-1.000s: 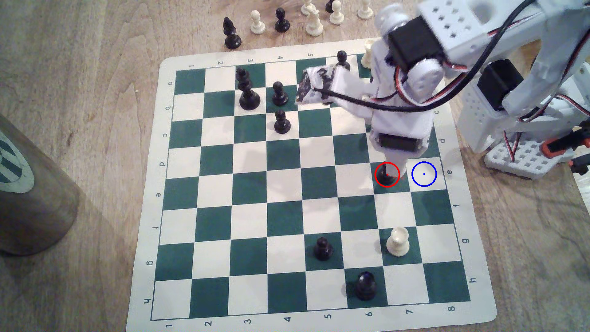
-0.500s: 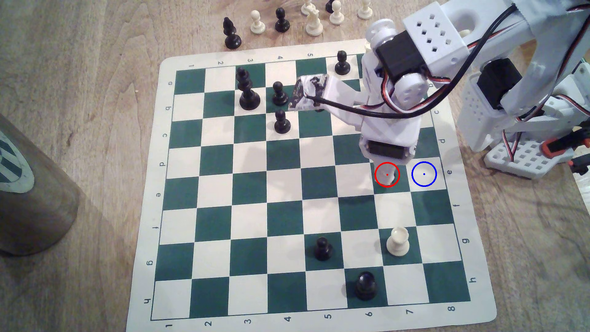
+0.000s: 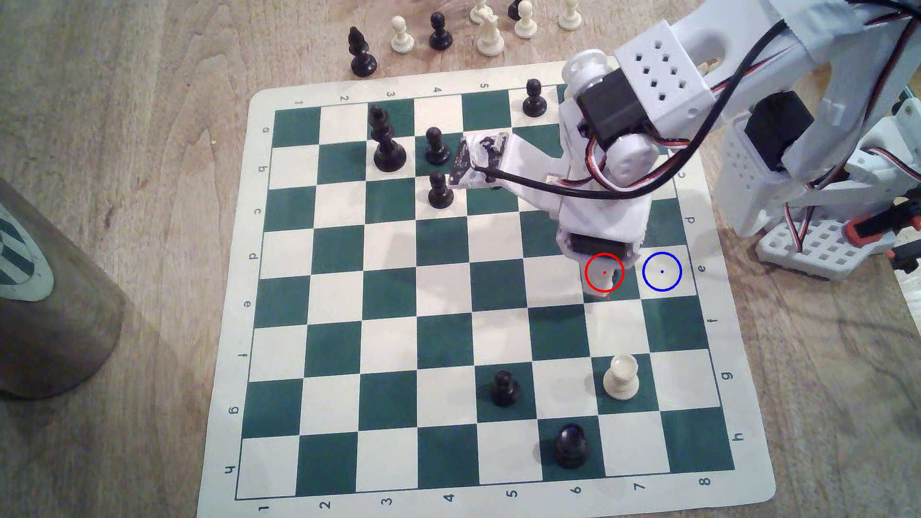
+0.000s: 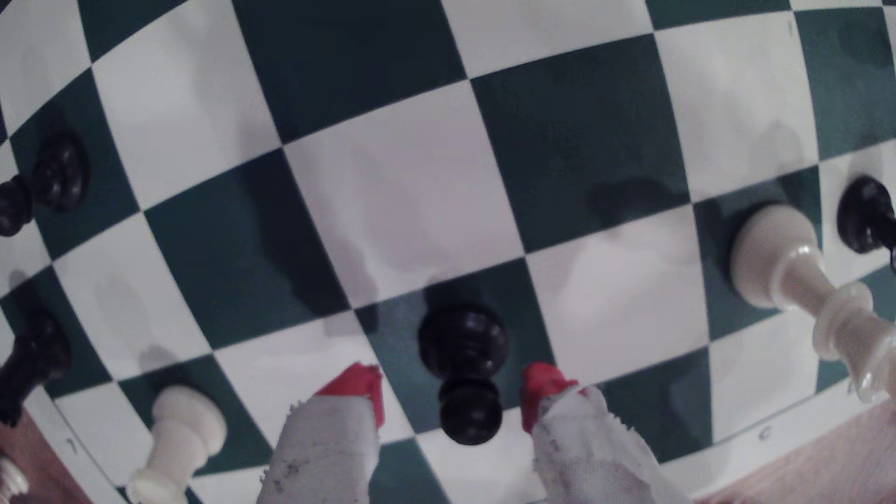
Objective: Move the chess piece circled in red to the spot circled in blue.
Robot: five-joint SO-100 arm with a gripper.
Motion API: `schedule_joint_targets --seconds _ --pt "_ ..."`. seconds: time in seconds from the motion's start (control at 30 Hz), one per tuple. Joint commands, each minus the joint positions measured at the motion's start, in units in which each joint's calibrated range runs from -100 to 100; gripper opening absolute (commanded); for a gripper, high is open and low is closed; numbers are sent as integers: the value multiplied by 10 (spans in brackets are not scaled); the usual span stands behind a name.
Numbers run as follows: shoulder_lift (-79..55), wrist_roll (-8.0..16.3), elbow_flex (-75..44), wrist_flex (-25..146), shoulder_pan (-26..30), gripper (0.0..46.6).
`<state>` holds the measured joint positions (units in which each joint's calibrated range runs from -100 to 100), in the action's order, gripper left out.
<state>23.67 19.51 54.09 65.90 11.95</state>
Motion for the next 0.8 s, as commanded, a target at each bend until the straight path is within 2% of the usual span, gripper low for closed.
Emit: schedule_joint_targets --seconds 0.0,0.23,0.43,0.6,0.77 --pt "1 4 -5 -3 5 147" --pt "1 5 -5 -2 12 118" --pt "0 3 -3 -3 17 40" --pt "3 3 -1 -5 20 12" --pt "47 5 3 6 22 3"
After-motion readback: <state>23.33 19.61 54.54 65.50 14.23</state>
